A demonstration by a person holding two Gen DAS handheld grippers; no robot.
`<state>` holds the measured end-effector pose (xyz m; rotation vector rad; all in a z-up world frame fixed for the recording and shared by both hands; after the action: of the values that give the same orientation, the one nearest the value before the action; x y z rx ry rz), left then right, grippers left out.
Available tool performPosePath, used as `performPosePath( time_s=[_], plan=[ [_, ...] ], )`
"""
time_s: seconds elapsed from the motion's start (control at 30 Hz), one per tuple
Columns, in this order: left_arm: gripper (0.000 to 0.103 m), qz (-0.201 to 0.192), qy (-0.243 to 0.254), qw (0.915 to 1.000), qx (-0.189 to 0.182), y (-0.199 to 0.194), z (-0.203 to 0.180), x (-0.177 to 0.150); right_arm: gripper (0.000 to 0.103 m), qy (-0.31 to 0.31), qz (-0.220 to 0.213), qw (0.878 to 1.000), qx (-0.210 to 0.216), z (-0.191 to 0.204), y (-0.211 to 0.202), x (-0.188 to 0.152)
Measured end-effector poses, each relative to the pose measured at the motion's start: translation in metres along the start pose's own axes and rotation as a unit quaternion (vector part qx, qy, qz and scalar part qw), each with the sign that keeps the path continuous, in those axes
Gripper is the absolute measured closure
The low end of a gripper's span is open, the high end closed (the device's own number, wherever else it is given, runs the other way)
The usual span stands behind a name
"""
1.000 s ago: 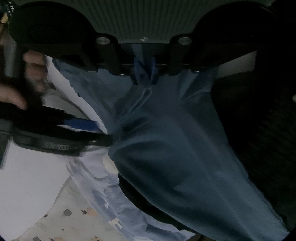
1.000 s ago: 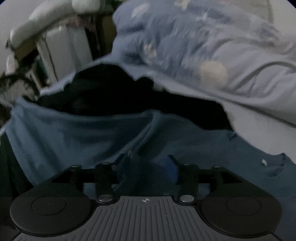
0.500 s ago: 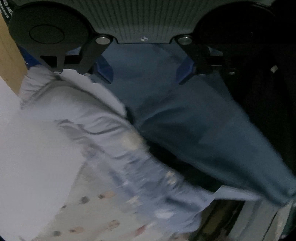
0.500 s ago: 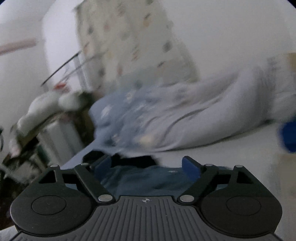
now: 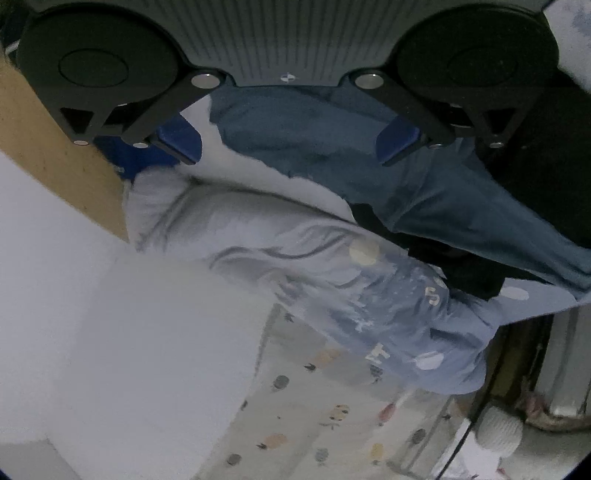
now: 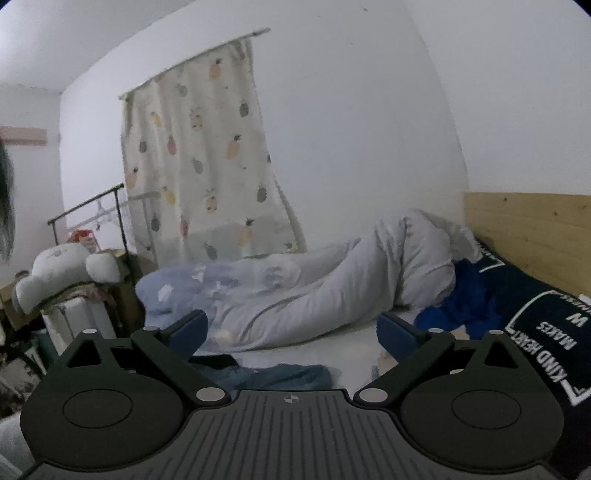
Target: Fold clothes
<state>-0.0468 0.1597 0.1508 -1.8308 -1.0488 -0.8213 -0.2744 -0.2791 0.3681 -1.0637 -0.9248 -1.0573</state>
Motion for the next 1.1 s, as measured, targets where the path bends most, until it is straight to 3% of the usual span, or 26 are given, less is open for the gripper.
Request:
performPosePath(
  time_s=[0.2, 0.3, 0.4, 0.63, 0.7, 0.87, 1.0, 1.1],
  plan=[
    [0.0, 0.0, 0.044, 0.999, 0.006, -0.049, -0.022, -0.016, 0.004, 0.018, 0.012, 0.999, -0.024, -0.028, -0.009, -0.044],
    [0.0, -0.007, 0.035, 0.9994, 0.005, -0.07, -0.026, -0.021, 0.004, 0.002, 0.043, 0.998, -0.045, -0.035, -0.001, -0.077],
    [0.0, -0.013, 0.024, 0.9992, 0.028, -0.08, -0.019, -0.023, 0.004, -0.015, 0.07, 0.996, -0.058, -0.035, 0.006, -0.11],
    [0.0, -0.021, -0.002, 0.9974, 0.07, -0.097, 0.004, -0.016, 0.004, 0.006, 0.14, 0.99, 0.0, 0.019, 0.047, -0.181],
    [0.0, -0.019, 0.001, 0.9966, 0.08, -0.1, 0.008, -0.015, 0.004, 0.018, 0.163, 0.986, 0.035, 0.048, 0.058, -0.211],
    [0.0, -0.015, 0.001, 0.9971, 0.075, -0.101, 0.005, -0.016, 0.004, -0.049, 0.203, 0.974, 0.084, 0.104, 0.064, -0.274],
    [0.0, -0.012, 0.004, 0.9979, 0.064, -0.098, -0.006, -0.02, 0.004, -0.022, 0.236, 0.967, 0.094, 0.115, 0.065, -0.291],
    [0.0, -0.01, 0.011, 0.9983, 0.056, -0.095, -0.014, -0.022, 0.004, -0.014, 0.231, 0.969, 0.091, 0.115, 0.066, -0.287]
  ],
)
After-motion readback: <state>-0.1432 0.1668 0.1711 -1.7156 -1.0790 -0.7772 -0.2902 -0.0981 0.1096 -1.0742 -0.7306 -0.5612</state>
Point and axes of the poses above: each gripper's, at about its wrist camera, not at the fingertips, and y roughly the way its jaws point, z to its left, x to its top, the point moved 9 cm from there along y, roughly the way its jaws point, and after that the axes turned 1 degree about -x, right-handed, at the moved point
